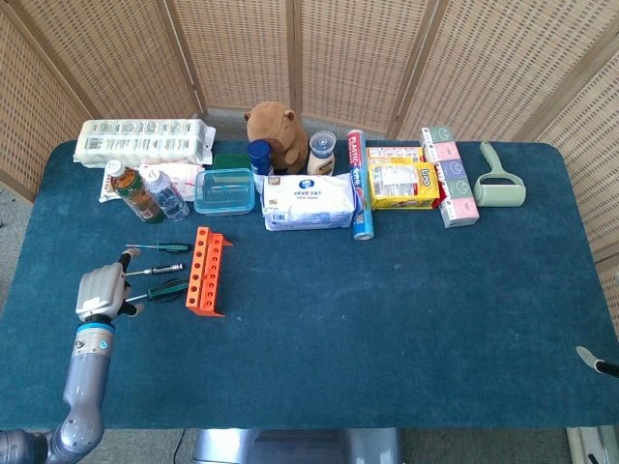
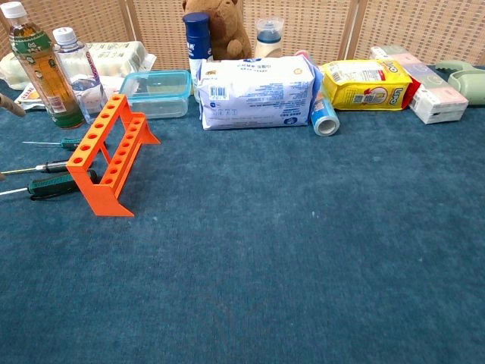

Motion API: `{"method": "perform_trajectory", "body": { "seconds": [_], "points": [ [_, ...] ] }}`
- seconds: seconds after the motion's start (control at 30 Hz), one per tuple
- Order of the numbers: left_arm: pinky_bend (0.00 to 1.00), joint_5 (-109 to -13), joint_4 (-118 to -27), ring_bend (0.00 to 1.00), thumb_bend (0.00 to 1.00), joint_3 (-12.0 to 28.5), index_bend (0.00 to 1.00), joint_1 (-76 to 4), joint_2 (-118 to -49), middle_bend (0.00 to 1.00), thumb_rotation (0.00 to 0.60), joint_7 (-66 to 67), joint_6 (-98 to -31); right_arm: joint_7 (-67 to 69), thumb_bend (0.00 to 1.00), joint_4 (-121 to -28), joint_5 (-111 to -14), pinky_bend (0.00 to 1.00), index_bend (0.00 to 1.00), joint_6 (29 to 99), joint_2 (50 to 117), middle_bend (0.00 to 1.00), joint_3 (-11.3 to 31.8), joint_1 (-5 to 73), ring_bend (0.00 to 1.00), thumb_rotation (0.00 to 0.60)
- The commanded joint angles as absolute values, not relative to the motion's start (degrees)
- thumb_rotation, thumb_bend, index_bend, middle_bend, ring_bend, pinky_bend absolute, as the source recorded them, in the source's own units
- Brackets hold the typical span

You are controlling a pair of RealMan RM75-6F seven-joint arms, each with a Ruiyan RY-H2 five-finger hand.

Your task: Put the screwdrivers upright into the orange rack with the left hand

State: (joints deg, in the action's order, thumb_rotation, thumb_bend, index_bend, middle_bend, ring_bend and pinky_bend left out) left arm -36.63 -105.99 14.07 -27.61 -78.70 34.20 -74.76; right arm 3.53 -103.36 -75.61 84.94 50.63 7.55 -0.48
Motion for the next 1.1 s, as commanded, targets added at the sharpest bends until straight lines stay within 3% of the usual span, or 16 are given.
{"method": "perform_trajectory", "body": {
  "seconds": [0.03,0.43,1.1],
  "points": [
    [1.00,-38.48,-107.44,0.96,0.16,13.18,0.15,-27.01,-77.95,1.00,0.600,33.63,-75.98,3.88,0.00,-103.51,-76.14,0.00,0.03,85.67,50.50,0.00,7.52,-0.77,0.00,0.600],
    [1.00,-44.29,-113.12,0.96,0.16,11.25,0.15,-24.74,-74.71,1.00,0.600,31.79,-80.00,5.31,0.00,-103.72,-76.75,0.00,0.03,86.42,49.92,0.00,7.31,-1.31,0.00,0.600],
    [1.00,-47.77,-115.19,0.96,0.16,9.48,0.15,-22.88,-71.03,1.00,0.600,28.56,-79.71,3.63,0.00,-104.29,-77.03,0.00,0.03,86.68,50.24,0.00,7.11,-1.13,0.00,0.600]
  ]
}}
